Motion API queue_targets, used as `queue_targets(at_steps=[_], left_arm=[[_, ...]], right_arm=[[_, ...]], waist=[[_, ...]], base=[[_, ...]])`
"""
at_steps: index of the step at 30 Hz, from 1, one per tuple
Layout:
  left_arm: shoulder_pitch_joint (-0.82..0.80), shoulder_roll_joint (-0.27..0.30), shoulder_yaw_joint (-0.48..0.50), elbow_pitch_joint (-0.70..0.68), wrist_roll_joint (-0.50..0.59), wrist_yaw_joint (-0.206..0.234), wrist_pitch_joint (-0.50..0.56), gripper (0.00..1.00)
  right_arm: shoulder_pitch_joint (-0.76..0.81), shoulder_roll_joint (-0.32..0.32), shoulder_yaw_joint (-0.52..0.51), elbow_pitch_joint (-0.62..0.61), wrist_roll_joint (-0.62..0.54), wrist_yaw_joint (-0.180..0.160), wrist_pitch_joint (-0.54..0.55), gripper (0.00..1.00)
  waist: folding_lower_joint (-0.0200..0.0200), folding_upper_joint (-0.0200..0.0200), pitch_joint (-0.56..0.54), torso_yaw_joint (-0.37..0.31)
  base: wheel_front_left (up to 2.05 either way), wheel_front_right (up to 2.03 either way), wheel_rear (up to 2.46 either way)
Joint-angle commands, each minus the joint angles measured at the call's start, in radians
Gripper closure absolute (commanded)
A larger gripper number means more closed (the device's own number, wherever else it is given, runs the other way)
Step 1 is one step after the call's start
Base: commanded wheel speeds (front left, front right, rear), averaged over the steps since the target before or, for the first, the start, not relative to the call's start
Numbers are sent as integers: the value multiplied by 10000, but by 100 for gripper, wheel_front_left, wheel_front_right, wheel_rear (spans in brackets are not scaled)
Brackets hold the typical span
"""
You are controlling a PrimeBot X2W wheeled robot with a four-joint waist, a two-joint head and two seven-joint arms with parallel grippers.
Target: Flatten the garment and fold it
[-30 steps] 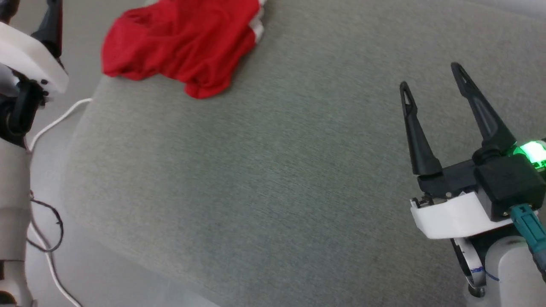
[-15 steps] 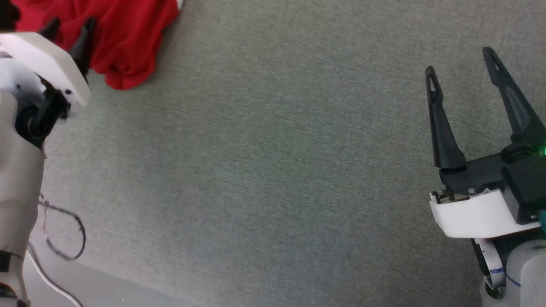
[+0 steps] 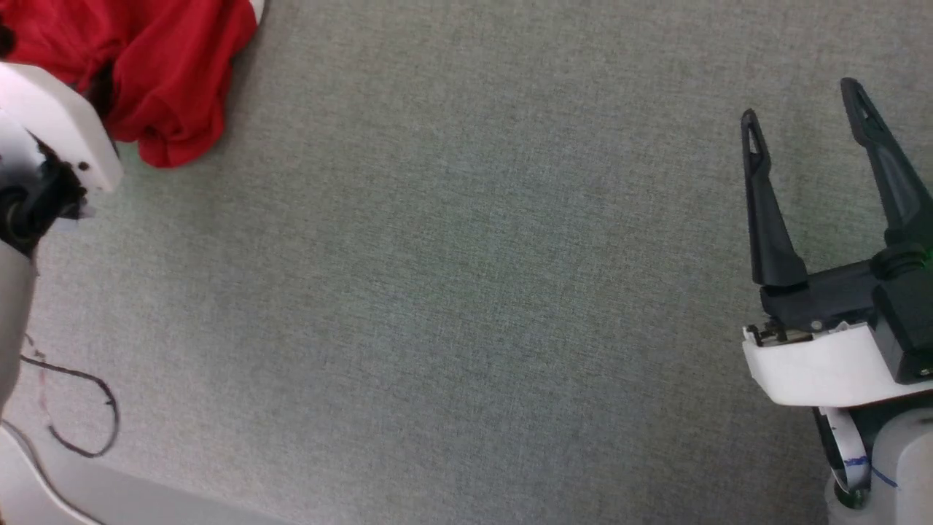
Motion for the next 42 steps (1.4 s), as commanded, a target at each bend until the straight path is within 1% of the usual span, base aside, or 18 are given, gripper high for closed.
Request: queue_targets(at_steps=[1, 7, 8, 11, 14, 19, 21, 27, 33, 37, 42], left_arm=[[-241, 207, 20, 12, -225, -67, -226, 100], [-621, 736, -116, -435, -406, -67, -502, 100], [-621, 736, -116, -435, -406, -67, -502, 100], [-875, 948, -172, -752, -502, -67, -383, 100], [-1201, 1037, -117, -1132, -656, -67, -178, 100], [-1667, 863, -14, -1828, -961, -1, 296, 100], [-1775, 811, -146, -2190, -914, 19, 534, 100], [-1897, 342, -424, -3320, -1152, 117, 1251, 100], [-1771, -295, -790, -4617, -1486, 190, 1839, 100], [-1463, -614, -1295, -5488, -1470, 179, 2174, 100], [-788, -981, -1957, -6300, -1361, 183, 2280, 100]], right_arm=[[19, 27, -13, 159, 132, -19, -207, 0], [139, 82, -148, 868, 647, -19, -865, 0], [139, 82, -148, 868, 647, -19, -865, 0], [301, 86, -353, 1241, 1182, -19, -1212, 0], [521, 88, -574, 1609, 1644, -19, -1547, 0], [984, 89, -807, 2149, 2285, -19, -2026, 0], [1152, 90, -881, 2321, 2483, -19, -2189, 0], [1539, 90, -1151, 2627, 2883, -19, -2522, 0], [1782, 90, -1468, 2750, 3113, -19, -2699, 0], [1874, 90, -1603, 2765, 3211, -19, -2762, 0], [1862, 91, -1612, 2755, 3268, -19, -2807, 0]], waist=[[0, 0, -420, -53], [0, 0, -1509, -324], [0, 0, -1509, -324], [0, 0, -2187, -506], [0, 0, -2837, -684], [0, 0, -3867, -1016], [0, 0, -4228, -1182], [0, 0, -4958, -1674], [0, 0, -5263, -2243], [0, 0, -5238, -2628], [0, 0, -5086, -3056]], base=[[0, 0, 0], [0, 0, 0], [0, 0, 0], [0, 0, 0], [0, 0, 0], [0, 0, 0], [0, 0, 0], [0, 0, 0], [0, 0, 0], [0, 0, 0], [0, 0, 0]])
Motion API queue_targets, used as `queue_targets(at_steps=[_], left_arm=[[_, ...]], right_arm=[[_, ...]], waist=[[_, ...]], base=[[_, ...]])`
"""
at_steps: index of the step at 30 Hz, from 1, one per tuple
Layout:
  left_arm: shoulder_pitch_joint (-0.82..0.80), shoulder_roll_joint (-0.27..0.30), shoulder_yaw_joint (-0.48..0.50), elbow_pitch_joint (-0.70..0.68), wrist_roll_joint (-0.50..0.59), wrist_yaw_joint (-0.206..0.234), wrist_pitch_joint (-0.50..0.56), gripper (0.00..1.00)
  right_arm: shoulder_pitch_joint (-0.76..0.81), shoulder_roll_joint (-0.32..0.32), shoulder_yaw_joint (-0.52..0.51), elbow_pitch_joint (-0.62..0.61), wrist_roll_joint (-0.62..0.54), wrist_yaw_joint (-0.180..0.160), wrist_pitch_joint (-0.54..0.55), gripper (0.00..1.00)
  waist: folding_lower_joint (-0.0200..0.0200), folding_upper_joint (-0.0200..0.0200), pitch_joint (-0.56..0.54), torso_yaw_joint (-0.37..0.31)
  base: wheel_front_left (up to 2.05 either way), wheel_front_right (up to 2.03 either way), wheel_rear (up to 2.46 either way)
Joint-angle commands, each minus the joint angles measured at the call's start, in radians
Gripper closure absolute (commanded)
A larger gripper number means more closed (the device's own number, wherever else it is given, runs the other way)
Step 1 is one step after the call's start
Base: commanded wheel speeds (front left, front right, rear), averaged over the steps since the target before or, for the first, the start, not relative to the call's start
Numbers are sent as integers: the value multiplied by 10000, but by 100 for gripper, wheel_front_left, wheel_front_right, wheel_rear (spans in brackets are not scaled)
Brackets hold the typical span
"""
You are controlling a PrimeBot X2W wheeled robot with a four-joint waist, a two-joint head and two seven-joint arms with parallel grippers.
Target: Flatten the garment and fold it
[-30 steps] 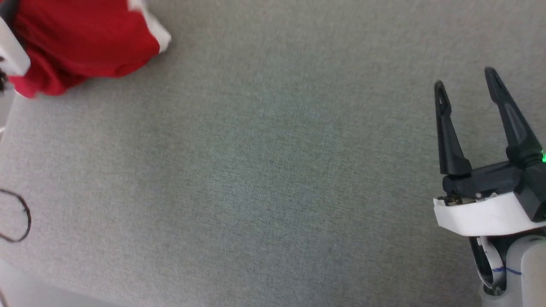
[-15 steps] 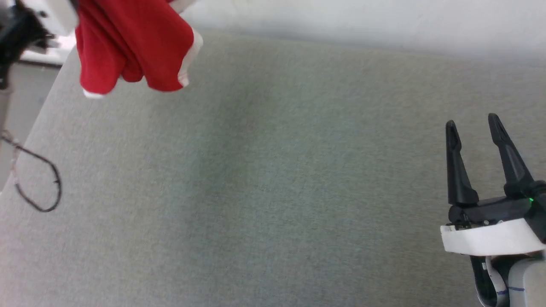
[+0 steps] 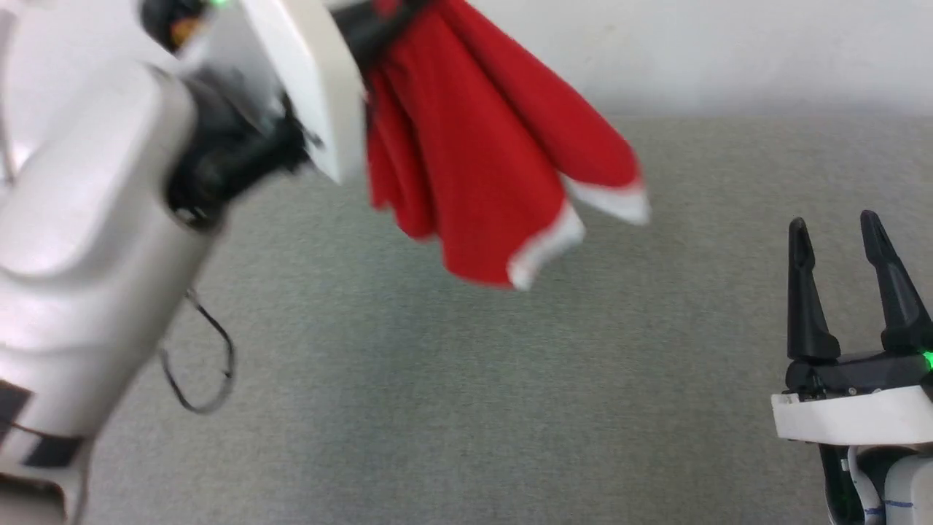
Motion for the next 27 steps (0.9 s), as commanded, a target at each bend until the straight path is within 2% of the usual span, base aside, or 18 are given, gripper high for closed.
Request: queue_targets(at_steps=[1, 8, 15, 19, 20, 21, 24, 27], left_arm=[[392, -107, -239, -193, 158, 44, -29, 100], [1812, -399, -1647, -326, 1053, -70, -750, 100], [3352, -605, -3569, 866, 1935, -175, -1619, 100], [3704, -973, -3942, 1623, 2085, -185, -2322, 100], [3750, -1102, -3864, 1746, 2037, -182, -2598, 52], [3785, -1226, -3738, 1829, 1980, -146, -2901, 0], [3847, -1430, -3305, 1767, 1922, 72, -3861, 0], [4139, -1347, -2733, 1226, 1751, 459, -4794, 0]], right_arm=[[51, 18, 18, -7, 49, -19, -77, 0], [-24, 18, 65, -11, 92, -19, -120, 0], [-88, 18, 105, -30, 76, -19, -107, 0], [-104, 18, 61, -88, -6, -19, -23, 0], [-104, 18, 48, -96, -24, -19, 0, 0], [-96, 18, 37, -103, -44, -19, 24, 0], [-65, 18, 52, -118, -78, -19, 92, 0], [-28, 18, 77, -121, -87, -19, 147, 0]], waist=[[1, 0, 41, -436], [1, 0, 309, -771], [1, 0, 568, -857], [1, 0, 650, -696], [1, 0, 642, -637], [1, 0, 622, -575], [1, 0, 519, -417], [1, 0, 383, -288]], base=[[0, 0, 0], [0, 0, 0], [0, 0, 0], [0, 0, 0], [0, 0, 0], [0, 0, 0], [0, 0, 0], [0, 0, 0]])
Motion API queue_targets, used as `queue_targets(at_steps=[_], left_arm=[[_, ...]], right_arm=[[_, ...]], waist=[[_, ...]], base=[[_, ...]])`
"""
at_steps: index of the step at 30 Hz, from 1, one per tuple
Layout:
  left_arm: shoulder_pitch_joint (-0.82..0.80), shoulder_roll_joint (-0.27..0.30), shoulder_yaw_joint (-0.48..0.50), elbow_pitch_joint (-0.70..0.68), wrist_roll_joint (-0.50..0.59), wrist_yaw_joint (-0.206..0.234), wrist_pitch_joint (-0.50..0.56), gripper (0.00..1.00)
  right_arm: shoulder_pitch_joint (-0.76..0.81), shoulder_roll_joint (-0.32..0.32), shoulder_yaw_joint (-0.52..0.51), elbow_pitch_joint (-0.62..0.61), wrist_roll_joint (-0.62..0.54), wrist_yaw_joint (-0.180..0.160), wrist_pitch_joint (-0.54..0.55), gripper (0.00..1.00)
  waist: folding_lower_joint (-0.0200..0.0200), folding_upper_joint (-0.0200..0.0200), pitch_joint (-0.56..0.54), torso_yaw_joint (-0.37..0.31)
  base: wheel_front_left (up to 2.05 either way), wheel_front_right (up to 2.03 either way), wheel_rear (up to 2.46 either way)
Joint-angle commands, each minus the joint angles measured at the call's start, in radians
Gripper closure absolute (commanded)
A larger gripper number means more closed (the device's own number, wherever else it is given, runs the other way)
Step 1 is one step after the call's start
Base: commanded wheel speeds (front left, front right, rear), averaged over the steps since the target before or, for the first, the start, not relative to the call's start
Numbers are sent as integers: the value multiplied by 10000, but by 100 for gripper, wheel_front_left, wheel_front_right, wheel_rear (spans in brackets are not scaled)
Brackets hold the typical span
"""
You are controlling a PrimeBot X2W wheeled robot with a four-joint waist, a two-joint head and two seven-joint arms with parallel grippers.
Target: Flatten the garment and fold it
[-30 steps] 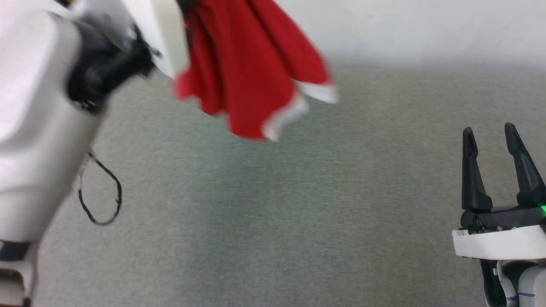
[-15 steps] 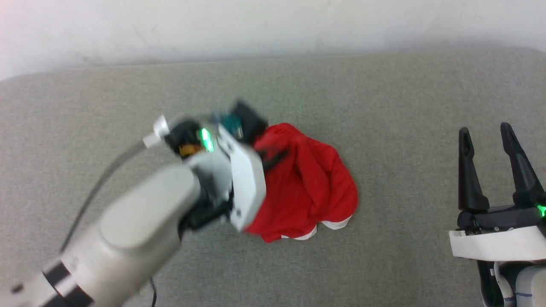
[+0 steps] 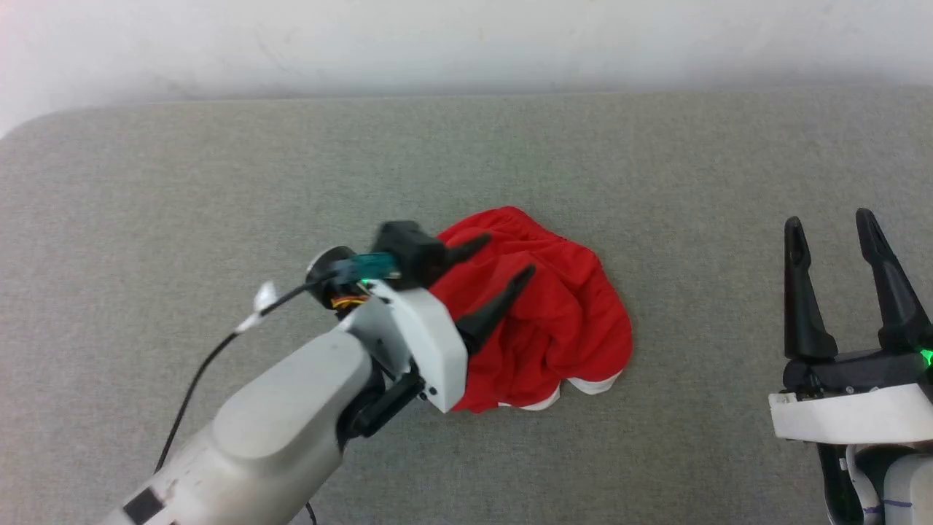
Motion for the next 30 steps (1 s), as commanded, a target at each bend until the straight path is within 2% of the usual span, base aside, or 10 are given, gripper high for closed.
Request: queue_targets(at_steps=[1, 4, 9, 12, 15, 20, 22, 23, 28, 30], left_arm=[[497, 146, 460, -469, -243, 337, -585, 0], [1243, 634, 1333, -1459, -480, 1161, -1624, 0], [2981, 1481, 3385, -3263, 235, 3039, -2647, 0], [4454, 1356, 5234, -4701, 1933, 3770, -2664, 0], [6150, 891, 6425, -5546, 3389, 4084, -2667, 0], [7677, -44, 7385, -5898, 4348, 3878, -2668, 0], [7990, -514, 7697, -5939, 4571, 3511, -2668, 0], [8086, -917, 7963, -5931, 4745, 3067, -2669, 0], [7938, -1584, 8466, -5821, 5041, 2237, -2669, 0], [7760, -2005, 8773, -5677, 5248, 1666, -2669, 0]], right_arm=[[16, 18, 16, -50, -63, -19, 38, 0], [115, 18, -6, -77, -57, -19, 64, 0], [368, 18, -43, -19, 52, -19, 65, 0], [547, 18, -78, 57, 128, -19, 54, 0], [701, 18, -97, 163, 197, -19, 24, 0], [846, 18, -196, 261, 252, -19, 32, 0], [825, 18, -200, 292, 246, -19, 120, 0], [703, 18, -178, 302, 281, -19, 298, 0], [131, 18, -10, 465, 393, -19, 1173, 0], [-450, 18, 314, 723, 363, -19, 2376, 0]], waist=[[-1, 0, -168, 158], [-1, 0, -251, 254], [-1, 0, -288, 355], [-1, 0, -268, 409], [-1, 0, -265, 421], [-1, 0, -212, 564], [-1, 0, -165, 679], [-1, 0, -95, 805], [-1, 0, 104, 1035], [-1, 0, 290, 1194]], base=[[0, 0, 0], [0, 0, 0], [0, 0, 0], [0, 0, 0], [0, 0, 0], [0, 0, 0], [0, 0, 0], [0, 0, 0], [0, 0, 0], [0, 0, 0]])
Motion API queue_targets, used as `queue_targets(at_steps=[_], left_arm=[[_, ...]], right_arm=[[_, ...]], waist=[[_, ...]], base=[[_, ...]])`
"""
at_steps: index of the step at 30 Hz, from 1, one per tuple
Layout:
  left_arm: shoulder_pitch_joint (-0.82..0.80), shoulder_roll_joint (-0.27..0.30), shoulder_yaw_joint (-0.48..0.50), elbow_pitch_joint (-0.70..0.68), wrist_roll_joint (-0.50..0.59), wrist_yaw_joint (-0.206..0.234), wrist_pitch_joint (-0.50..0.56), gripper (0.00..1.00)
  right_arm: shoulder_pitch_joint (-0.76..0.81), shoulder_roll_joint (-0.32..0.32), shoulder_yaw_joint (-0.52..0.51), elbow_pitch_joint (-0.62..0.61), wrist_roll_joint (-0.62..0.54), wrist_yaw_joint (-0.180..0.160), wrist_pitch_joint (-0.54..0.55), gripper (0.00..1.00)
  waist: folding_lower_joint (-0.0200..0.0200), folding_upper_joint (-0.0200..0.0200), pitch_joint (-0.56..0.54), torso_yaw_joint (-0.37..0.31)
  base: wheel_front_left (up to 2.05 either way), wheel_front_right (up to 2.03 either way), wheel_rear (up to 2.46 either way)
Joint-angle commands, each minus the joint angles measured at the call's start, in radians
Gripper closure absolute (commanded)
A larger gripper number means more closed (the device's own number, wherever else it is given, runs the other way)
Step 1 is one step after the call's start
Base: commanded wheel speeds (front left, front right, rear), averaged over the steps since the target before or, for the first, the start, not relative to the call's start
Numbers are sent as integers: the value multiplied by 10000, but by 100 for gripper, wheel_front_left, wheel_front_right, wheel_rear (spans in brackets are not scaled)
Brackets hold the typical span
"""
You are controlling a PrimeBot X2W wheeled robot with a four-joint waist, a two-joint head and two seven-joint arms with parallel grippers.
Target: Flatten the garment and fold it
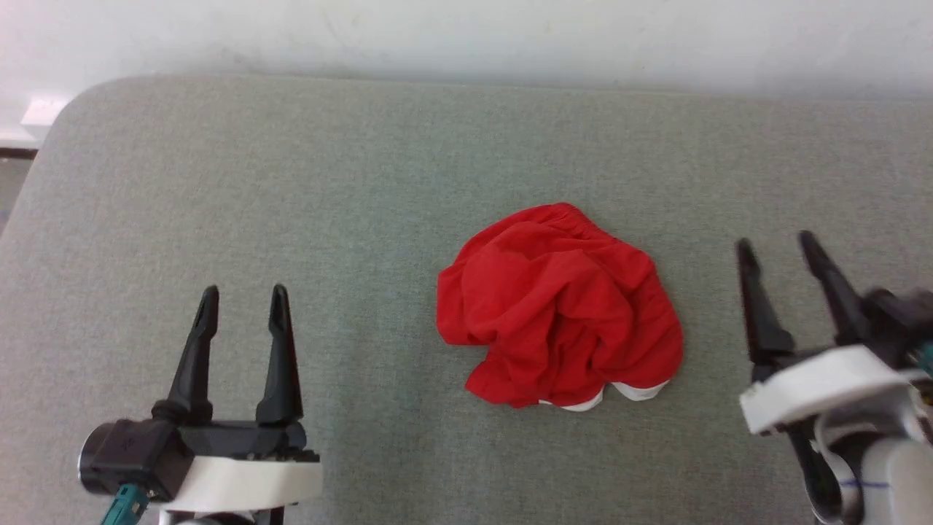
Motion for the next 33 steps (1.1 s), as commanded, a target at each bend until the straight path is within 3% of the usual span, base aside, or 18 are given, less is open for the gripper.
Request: queue_targets(at_steps=[1, 4, 10, 17, 18, 19, 25, 33], left_arm=[[-276, -319, 216, 143, 191, -414, -46, 0], [-380, -586, 381, 261, 268, -742, -46, 0], [-611, -1138, 655, 639, 476, -1507, -47, 0], [-763, -1348, 788, 923, 572, -1876, -47, 0], [-770, -1358, 799, 955, 579, -1904, -47, 0], [-776, -1366, 802, 988, 587, -1928, -47, 0], [-713, -1383, 835, 1083, 505, -1907, -47, 0], [-536, -1386, 739, 1121, 578, -1887, -47, 0]], right_arm=[[-495, 7, 340, 227, -135, -17, 1025, 0], [-865, -97, 539, 477, -235, -17, 1987, 0], [-1641, -1150, 1278, 1650, -127, -17, 4525, 0], [-2199, -1997, 2468, 2752, 305, -17, 5311, 1], [-2259, -2017, 2529, 2915, 332, -17, 5334, 65], [-2316, -2052, 2614, 3063, 322, -17, 5333, 100], [-2795, -1965, 2344, 3347, 266, -17, 4456, 100], [-2084, -1875, -207, 2682, -466, -17, 3677, 100]], waist=[[0, 0, 283, 266], [0, 0, 424, 378], [0, 0, 730, 782], [0, 0, 779, 1166], [0, 0, 762, 1197], [0, 0, 740, 1224], [0, 0, 508, 1068], [0, 0, 105, 402]], base=[[0, 0, 0], [0, 0, 0], [0, 0, 0], [0, 0, 0], [0, 0, 0], [0, 0, 0], [0, 0, 0], [0, 0, 0]])
